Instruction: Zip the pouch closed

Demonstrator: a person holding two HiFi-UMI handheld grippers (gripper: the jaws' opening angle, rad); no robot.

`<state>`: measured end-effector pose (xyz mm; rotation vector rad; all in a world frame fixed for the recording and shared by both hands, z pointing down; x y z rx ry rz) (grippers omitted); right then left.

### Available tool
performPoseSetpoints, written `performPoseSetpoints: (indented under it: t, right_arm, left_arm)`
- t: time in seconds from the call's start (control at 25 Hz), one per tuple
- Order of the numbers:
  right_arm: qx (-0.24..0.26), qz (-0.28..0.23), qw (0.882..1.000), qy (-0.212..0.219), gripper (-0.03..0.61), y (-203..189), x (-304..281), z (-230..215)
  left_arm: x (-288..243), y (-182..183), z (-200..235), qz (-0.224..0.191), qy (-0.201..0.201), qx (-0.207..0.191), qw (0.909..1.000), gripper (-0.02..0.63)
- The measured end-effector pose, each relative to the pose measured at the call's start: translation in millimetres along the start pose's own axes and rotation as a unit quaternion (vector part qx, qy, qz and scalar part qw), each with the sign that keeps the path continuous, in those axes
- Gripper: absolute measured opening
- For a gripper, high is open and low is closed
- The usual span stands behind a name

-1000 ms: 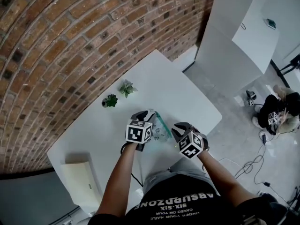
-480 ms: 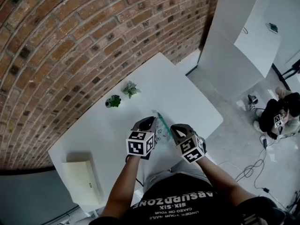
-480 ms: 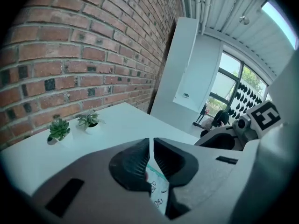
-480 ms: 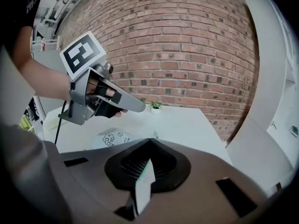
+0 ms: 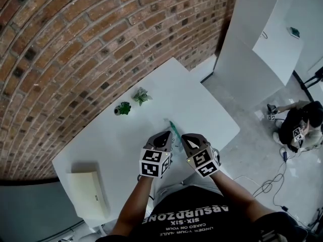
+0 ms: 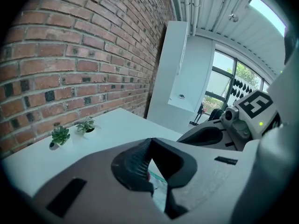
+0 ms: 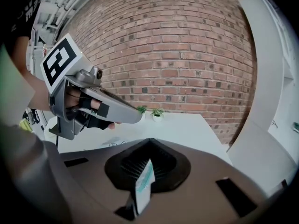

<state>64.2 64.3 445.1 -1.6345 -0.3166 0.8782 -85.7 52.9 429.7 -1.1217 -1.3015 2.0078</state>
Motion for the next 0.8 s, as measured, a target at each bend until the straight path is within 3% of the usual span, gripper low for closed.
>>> performPoseSetpoints:
  t: [0.8]
  right_arm:
    - [0.005,-0.001,1.000,0.002,-0.003,-7.6,15.0,3.6]
  left_arm:
    - [8.2,-7.9,-12.6,0.008,0.001,0.007,0.9999,0.006]
Point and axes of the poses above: the fingertips, and each gripper's own axes: x backward along the fingers, z to its left, y out of its top, the point moved 10 cm from there along x, backward along the fingers, and after that the axes turned 13 degrees about -z, right-handed, at the moved point
